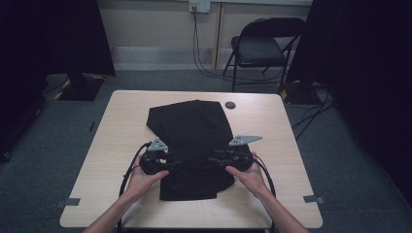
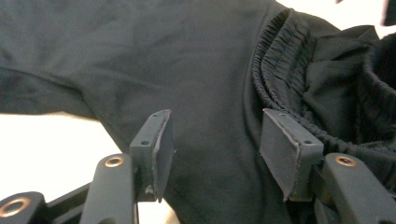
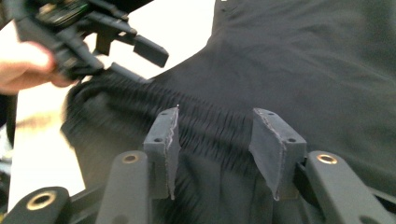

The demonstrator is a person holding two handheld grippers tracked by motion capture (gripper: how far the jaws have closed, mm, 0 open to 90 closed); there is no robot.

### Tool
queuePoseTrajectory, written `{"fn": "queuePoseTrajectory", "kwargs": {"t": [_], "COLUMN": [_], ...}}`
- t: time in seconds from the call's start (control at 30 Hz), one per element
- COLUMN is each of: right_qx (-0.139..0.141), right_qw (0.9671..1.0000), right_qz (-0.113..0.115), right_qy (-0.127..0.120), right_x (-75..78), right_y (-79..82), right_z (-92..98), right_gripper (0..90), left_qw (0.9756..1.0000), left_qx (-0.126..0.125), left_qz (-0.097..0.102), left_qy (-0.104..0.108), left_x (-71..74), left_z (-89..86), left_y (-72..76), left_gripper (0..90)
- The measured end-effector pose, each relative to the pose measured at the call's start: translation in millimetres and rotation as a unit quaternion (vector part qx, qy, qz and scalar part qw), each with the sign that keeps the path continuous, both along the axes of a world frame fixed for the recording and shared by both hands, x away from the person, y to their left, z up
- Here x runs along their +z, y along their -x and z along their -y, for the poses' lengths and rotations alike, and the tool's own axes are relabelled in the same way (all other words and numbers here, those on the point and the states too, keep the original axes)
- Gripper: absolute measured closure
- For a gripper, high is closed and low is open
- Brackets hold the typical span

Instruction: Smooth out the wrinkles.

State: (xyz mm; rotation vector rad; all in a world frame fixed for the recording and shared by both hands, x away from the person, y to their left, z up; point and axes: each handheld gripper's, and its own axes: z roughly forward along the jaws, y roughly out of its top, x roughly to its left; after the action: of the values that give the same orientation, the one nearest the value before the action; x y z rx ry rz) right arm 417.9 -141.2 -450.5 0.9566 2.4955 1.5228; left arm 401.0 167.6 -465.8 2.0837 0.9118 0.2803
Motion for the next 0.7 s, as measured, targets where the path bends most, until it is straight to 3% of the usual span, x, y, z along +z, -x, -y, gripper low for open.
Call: {"fn": "queuePoseTrajectory", "kwargs": {"t": [0.07,0.1,0.23,0.27,0.37,0.47,0.63,0.7], "right_qx": [-0.007,-0.012,-0.017,-0.017,-0.016,-0.012,0.01,0.022], "right_qw": [0.9999,0.9997,0.9989,0.9989,0.9989,0.9996,0.9998,0.9996], "right_qz": [0.003,0.008,-0.004,-0.009,-0.014,-0.02,-0.018,-0.016], "right_qy": [0.007,0.022,0.044,0.043,0.041,0.016,0.003,0.013], "right_x": [-2.6,-5.8,-19.3,-21.4,-23.0,-17.2,-10.2,-8.6], "right_y": [-5.2,-8.2,-15.7,-16.7,-16.8,-15.2,-4.2,4.3], "right_z": [-4.6,-7.9,-10.3,-10.0,-7.2,0.0,4.3,3.4], "right_gripper": [50.9,49.4,49.4,51.7,71.8,83.5,86.6,82.2], "left_qw": [1.0,1.0,0.9998,0.9998,0.9998,0.9997,0.9997,0.9997], "left_qx": [-0.007,-0.008,-0.017,-0.018,-0.018,-0.02,-0.021,-0.023], "left_qz": [0.004,0.004,-0.001,-0.002,-0.007,-0.01,-0.008,-0.006], "left_qy": [0.003,0.003,0.004,0.005,-0.001,0.001,0.006,0.007], "left_x": [0.7,0.8,-1.6,-2.6,-4.0,-4.9,-4.8,-3.7], "left_z": [1.4,1.7,4.0,4.1,2.8,0.7,3.3,4.7], "left_y": [2.0,2.6,4.5,4.7,5.6,7.4,9.5,10.6], "left_gripper": [43.5,43.5,42.7,42.7,42.2,42.0,42.0,42.0]}}
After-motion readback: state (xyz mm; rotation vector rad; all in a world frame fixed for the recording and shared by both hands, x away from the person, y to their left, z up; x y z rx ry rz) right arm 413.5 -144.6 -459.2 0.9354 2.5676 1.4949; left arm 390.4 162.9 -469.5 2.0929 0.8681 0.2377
